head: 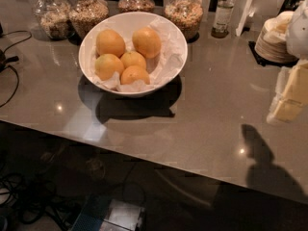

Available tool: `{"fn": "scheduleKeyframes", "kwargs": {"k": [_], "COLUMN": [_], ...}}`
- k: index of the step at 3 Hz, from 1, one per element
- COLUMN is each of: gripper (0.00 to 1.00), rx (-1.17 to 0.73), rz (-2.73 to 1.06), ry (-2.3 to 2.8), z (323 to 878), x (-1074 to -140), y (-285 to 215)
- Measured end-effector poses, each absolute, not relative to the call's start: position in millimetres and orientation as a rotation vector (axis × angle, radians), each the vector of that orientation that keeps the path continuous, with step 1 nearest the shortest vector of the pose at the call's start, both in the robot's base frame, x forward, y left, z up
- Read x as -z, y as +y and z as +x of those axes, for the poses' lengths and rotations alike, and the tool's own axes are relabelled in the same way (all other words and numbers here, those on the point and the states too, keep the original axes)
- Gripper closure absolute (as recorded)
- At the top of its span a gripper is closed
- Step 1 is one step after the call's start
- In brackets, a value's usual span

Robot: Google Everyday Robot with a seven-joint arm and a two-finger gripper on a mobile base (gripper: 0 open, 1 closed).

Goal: Pick orange from white bowl

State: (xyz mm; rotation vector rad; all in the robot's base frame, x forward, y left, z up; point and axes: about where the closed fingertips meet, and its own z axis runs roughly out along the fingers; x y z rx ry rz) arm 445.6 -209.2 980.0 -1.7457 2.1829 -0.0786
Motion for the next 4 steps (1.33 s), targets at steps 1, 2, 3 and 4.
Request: {"fn": "scheduleKeyframes", "kwargs": {"k": [1, 2, 3, 4], "gripper": [0.0, 0.0, 0.0, 0.0], "rx": [0.004, -0.096, -0.138, -0.127], "rz": [-1.829, -1.931, -2.015, -2.073], "ry": [2.066, 1.924, 1.817, 1.76], "z": [468.2, 497.9, 537.8, 586.8], "x": [-980.0, -975.2, -969.5, -962.1], "y": [-183.3, -147.0, -111.0, -79.4]}}
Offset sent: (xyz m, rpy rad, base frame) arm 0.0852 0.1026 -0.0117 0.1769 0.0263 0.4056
